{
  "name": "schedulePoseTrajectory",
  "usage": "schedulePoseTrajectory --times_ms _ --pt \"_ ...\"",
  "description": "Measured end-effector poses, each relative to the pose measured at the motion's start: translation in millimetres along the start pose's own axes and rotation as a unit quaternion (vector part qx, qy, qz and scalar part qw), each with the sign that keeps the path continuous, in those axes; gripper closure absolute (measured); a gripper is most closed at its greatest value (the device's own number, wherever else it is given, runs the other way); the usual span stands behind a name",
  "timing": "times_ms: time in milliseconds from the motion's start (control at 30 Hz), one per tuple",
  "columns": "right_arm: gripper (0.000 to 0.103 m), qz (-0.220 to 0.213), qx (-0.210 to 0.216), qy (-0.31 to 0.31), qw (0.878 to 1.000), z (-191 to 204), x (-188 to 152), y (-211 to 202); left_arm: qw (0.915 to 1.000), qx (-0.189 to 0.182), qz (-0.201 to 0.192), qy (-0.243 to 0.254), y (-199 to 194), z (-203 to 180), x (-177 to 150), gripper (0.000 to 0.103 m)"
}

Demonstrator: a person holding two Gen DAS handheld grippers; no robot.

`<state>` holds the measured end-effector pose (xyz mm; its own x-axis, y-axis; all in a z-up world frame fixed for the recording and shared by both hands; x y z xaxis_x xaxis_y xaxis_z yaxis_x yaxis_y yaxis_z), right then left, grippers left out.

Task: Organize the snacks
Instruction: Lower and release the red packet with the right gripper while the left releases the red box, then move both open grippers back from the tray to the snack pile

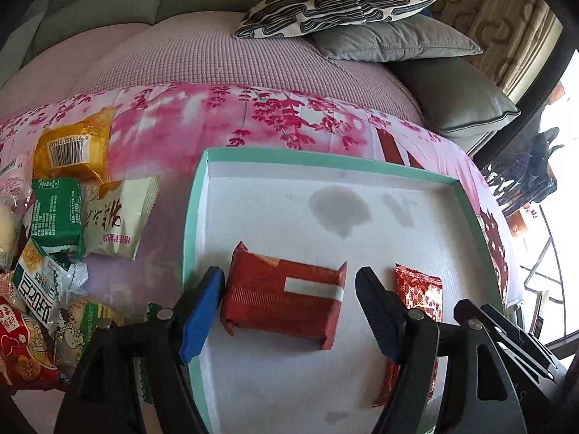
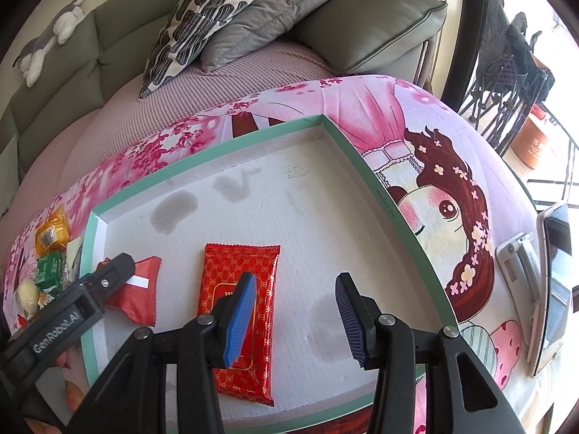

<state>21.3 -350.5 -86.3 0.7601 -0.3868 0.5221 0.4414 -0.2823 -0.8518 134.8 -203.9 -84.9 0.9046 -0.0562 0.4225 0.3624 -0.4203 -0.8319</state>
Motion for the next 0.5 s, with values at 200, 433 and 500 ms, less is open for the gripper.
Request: schedulePoseTrajectory --times_ms 200,433,500 --pt "0.026 0.000 -0.001 -0.016 1.000 4.7 -2.2 -5.0 0.9991 0.007 -0.042 0.003 -35.8 0.7 11.8 0.009" --pt "0.002 0.000 0.006 -0.035 0.999 16.4 -7.2 -8.8 0.9958 0.060 -0.069 -0.011 -74.7 41.0 11.0 0.004" --pt "0.000 0.000 0.007 -0.047 0.999 22.8 -9.1 -9.9 0.9939 0.080 -0.074 -0.018 -82.5 57.4 7.5 0.004"
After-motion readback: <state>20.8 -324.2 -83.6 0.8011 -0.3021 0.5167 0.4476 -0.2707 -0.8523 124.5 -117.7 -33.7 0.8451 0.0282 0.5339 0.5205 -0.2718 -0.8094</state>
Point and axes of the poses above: each gripper's, at about its wrist camera, not at the fingertips, and y roughly the way its jaws point, z to its left, x to its top, the point moved 8 cm from there along y, roughly the way its jaws point, and after that the axes turned 12 degrees about -y, right-handed, at the moved point
